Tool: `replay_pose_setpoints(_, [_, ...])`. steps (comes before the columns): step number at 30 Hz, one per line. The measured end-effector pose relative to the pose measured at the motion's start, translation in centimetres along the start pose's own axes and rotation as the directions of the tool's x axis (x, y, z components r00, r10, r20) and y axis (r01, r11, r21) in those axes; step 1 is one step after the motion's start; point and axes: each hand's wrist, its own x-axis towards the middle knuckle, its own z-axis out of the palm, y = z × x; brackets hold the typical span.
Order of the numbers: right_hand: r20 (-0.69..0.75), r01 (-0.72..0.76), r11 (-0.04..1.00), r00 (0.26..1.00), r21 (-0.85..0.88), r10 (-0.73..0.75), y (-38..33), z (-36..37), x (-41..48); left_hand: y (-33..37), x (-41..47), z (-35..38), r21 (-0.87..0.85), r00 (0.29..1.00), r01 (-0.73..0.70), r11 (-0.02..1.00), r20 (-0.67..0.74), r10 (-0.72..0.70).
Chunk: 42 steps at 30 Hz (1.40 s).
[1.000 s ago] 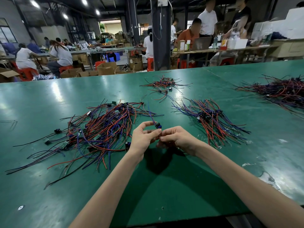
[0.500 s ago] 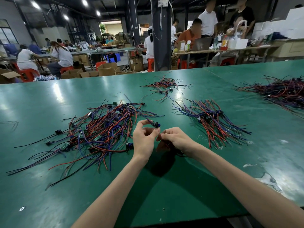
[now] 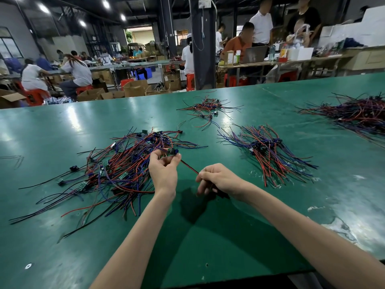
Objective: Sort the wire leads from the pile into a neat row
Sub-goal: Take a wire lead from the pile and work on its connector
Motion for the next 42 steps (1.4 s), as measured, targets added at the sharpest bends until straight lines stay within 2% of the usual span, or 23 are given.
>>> replay_pose_setpoints(6, [0.026,-0.004,0.999,1.0,-0.053,0.005,0.0,-0.4,-0.1,0.3,0.5,-0.3,-0.008,0.997,0.038,0.999,-0.069,-0.038])
replay_pose_setpoints(12, [-0.024,0.016,0.974,0.999,-0.226,-0.022,0.1,-1.0,-0.3,0.5,-0.2,0.0,0.006,0.999,0.048,0.999,-0.018,-0.047])
replay_pose_setpoints(16, [0.169,-0.006,0.987,0.985,-0.159,0.033,-0.2,-2.1,-0.7,0.6,-0.7,0.4,-0.021,0.998,0.067,0.998,0.023,-0.066])
replay_pose_setpoints(18, [0.203,0.02,0.99,0.979,-0.142,0.009,-0.4,-2.6,-0.7,0.6,-0.8,0.6,-0.043,0.996,0.085,0.995,0.041,-0.084])
replay_pose_setpoints(25, [0.028,0.175,0.979,0.985,-0.108,-0.173,0.0,-2.2,-0.5,0.5,-2.3,1.6,-0.042,0.98,0.088,0.995,0.183,-0.079])
replay_pose_setpoints(31, [-0.101,0.19,0.978,0.975,-0.088,-0.199,0.1,-2.0,0.0,0.4,-3.1,2.0,-0.042,0.954,0.047,0.998,0.298,-0.033])
replay_pose_setpoints(36, [-0.126,0.149,0.983,0.979,-0.104,-0.162,0.0,-2.0,0.2,0.7,-3.2,1.8,-0.033,0.96,0.066,0.997,0.273,-0.055])
replay_pose_setpoints(42, [-0.105,0.09,0.983,0.989,-0.161,-0.107,0.3,-2.4,-0.2,1.4,-1.4,0.8,-0.09,0.988,0.09,0.992,0.13,-0.078])
